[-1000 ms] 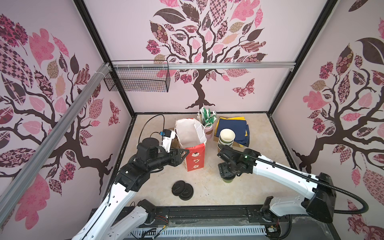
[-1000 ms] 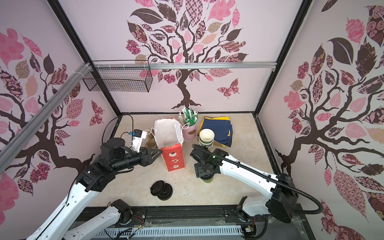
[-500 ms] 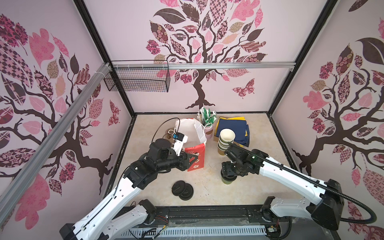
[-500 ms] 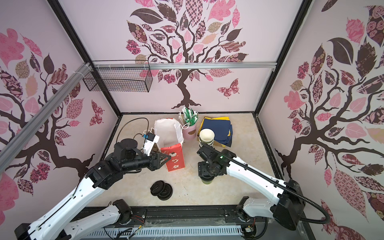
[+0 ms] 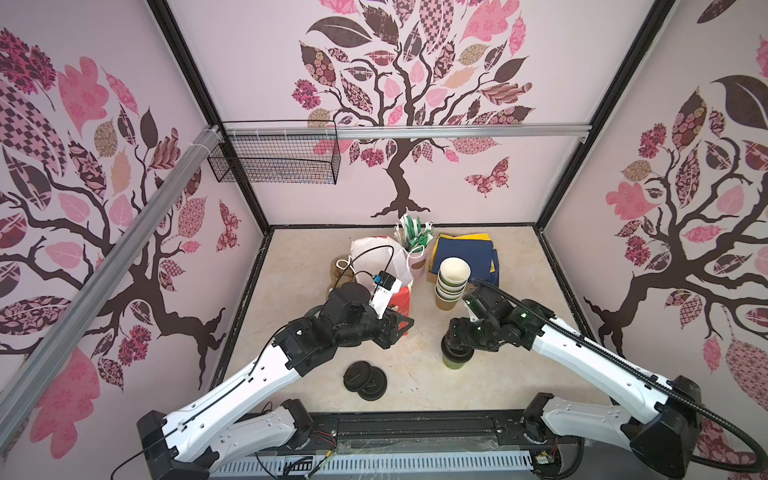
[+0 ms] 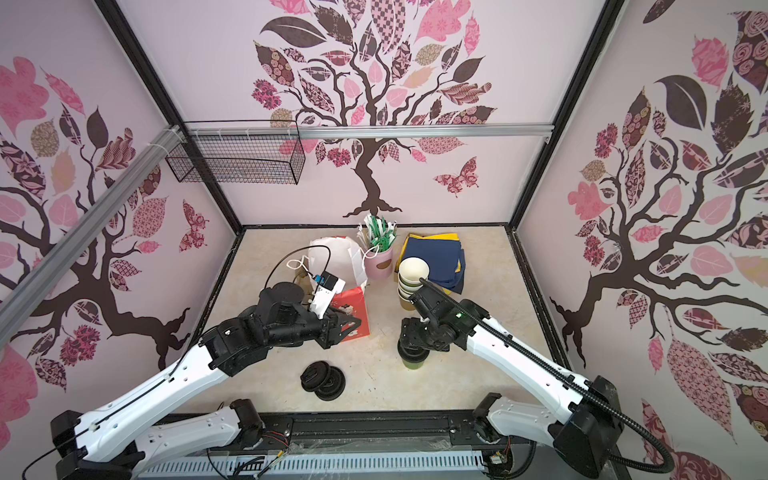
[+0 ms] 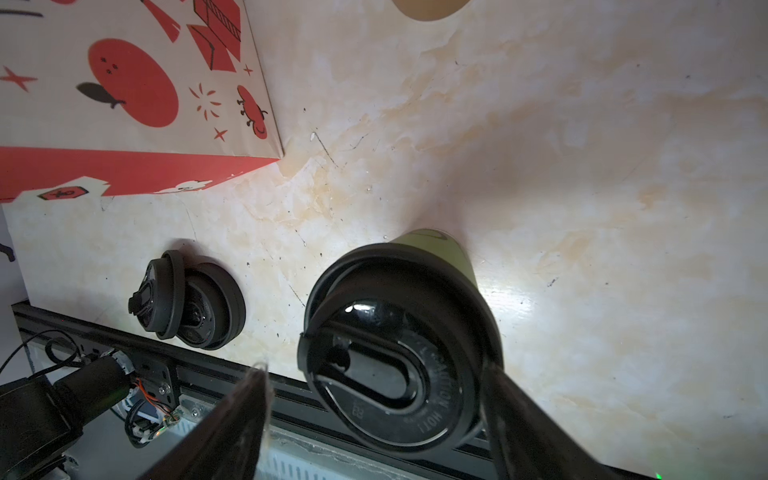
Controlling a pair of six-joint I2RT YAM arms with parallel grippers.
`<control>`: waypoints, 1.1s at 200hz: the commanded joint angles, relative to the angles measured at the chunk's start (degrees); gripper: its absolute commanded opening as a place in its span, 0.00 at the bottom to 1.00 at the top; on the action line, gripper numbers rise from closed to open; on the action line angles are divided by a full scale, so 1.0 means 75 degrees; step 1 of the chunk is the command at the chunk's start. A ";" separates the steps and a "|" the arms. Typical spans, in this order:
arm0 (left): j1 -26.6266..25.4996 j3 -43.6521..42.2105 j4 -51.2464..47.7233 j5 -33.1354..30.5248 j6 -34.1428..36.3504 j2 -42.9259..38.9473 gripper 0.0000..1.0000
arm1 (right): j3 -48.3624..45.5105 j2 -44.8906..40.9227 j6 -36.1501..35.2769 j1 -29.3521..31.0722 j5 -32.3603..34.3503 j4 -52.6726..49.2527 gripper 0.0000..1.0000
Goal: Pack the takeout coffee
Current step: 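Open and withdraw the right gripper while the left gripper nears the lidded cup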
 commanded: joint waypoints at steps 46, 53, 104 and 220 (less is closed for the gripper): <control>-0.0331 0.0175 0.0385 -0.0011 0.0071 0.0293 0.36 | 0.0823 -0.0786 0.0419 -0.0074 0.1427 -0.1541 0.75; -0.0569 0.0287 0.0314 -0.0115 0.0177 0.0437 0.36 | 0.0794 -0.0937 0.0491 -0.0078 0.1468 -0.1735 0.75; -0.0942 0.1254 0.0023 -0.0081 0.0191 0.1870 0.38 | -0.0329 -0.2260 0.1522 -0.0089 0.1167 -0.2463 0.72; -0.0943 0.3304 -0.1619 -0.0085 -0.0242 0.4899 0.46 | -0.2258 -0.3570 0.1698 -0.0351 -0.0921 -0.0125 0.51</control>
